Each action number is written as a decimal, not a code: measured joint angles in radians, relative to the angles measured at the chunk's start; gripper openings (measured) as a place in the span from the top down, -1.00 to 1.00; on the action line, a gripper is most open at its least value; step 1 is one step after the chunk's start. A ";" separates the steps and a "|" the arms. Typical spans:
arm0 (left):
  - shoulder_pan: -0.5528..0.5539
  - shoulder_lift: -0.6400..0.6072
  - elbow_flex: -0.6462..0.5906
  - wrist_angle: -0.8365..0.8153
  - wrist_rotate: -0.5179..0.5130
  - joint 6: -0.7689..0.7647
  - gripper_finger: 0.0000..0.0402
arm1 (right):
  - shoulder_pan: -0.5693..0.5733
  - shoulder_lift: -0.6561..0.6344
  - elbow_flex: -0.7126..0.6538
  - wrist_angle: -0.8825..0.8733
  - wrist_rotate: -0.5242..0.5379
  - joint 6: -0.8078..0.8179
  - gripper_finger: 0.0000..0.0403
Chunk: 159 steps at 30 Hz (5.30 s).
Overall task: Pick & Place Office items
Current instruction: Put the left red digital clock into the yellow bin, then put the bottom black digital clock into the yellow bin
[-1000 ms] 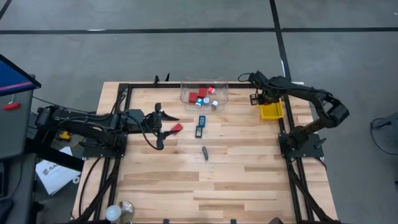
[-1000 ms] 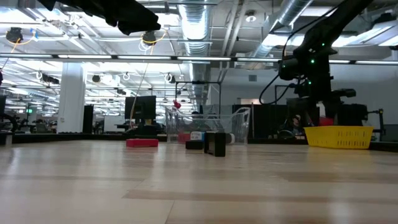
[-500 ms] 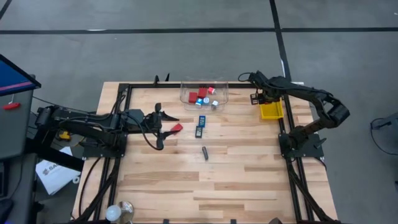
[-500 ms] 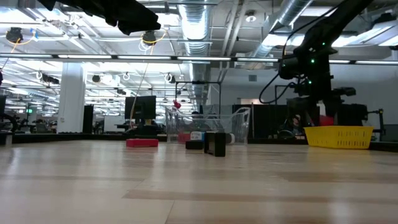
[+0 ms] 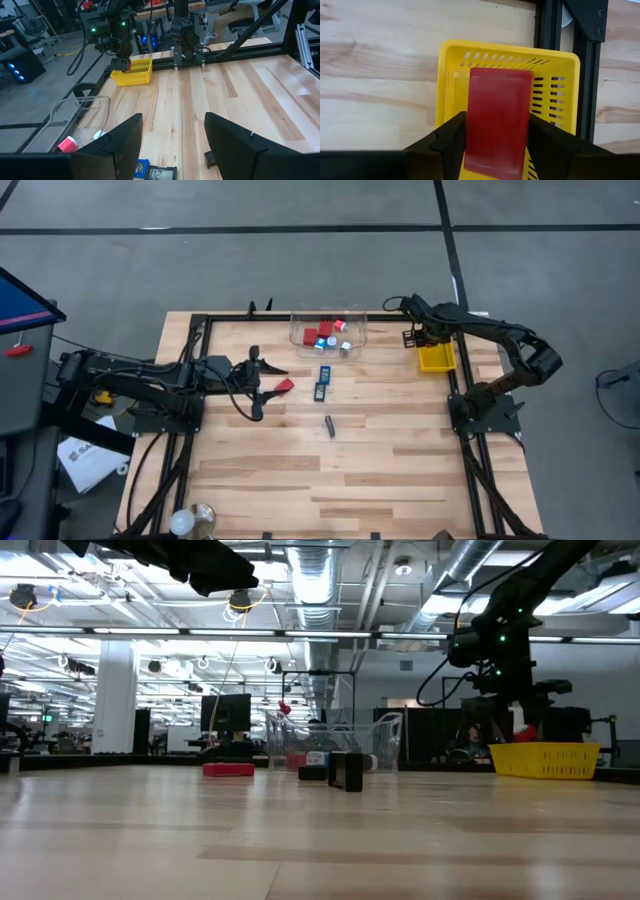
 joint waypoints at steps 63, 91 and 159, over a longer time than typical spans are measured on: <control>0.001 -0.165 -0.011 -0.125 -0.176 -0.026 -0.04 | 1.355 0.429 0.321 0.514 0.359 0.535 0.04; 0.090 -0.372 -0.138 -0.038 0.002 -0.023 -0.04 | 1.266 0.560 0.380 0.425 0.176 0.636 -0.32; 0.090 -0.371 -0.138 -0.020 0.000 -0.030 -0.04 | 0.532 -0.495 -0.124 -0.295 0.313 0.514 0.71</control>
